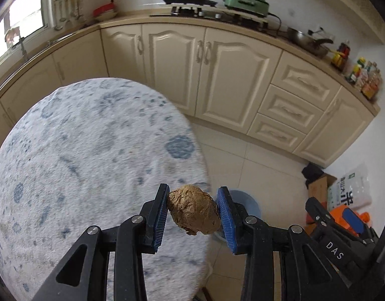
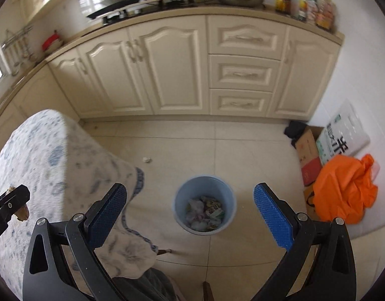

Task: Collect trash
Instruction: 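Lift and carry the brown item in the left tool over the blue bucket, then open the left tool above the blue bucket to drop the brown item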

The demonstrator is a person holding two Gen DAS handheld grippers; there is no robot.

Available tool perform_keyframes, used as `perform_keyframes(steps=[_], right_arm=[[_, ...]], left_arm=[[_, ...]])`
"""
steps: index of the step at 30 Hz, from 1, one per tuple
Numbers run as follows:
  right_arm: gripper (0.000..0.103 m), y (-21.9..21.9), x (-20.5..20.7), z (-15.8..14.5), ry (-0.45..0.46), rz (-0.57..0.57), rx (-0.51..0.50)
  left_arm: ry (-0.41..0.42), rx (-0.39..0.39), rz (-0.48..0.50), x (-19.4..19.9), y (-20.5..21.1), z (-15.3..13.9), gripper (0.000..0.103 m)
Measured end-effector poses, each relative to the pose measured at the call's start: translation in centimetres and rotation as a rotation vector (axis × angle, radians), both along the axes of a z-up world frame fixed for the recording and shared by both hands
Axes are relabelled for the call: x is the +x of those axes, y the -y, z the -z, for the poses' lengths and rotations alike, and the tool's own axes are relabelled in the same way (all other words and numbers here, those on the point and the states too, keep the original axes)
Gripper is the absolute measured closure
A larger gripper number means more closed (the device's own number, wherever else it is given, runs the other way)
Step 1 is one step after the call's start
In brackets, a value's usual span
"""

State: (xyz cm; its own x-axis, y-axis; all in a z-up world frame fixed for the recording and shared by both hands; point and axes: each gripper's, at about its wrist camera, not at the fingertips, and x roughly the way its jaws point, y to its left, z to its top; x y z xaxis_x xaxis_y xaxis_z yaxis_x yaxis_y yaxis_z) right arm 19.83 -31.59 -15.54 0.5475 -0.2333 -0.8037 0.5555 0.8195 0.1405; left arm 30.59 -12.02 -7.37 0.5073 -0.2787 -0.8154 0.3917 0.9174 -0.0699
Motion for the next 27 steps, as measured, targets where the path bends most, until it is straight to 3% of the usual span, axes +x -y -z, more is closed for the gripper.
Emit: perform_keyframes(steps=[16, 22, 27], right_arm=[[0.0, 10.2, -7.1, 2.7, -0.043, 0.284, 0.075], [0.0, 10.8, -7.8, 3.7, -0.056, 0.293, 0.101], [0.0, 10.4, -7.8, 4.4, -0.073, 0.279, 0.104]], left_arm=[[-0.093, 0.148, 0.246, 2.6, 16.0, 7.4, 0.068], [-0.05, 0.242, 0.271, 4.1, 20.3, 10.0, 0.067], [-0.106, 0.285, 0.259, 5.7, 22.7, 12.0, 0.059]])
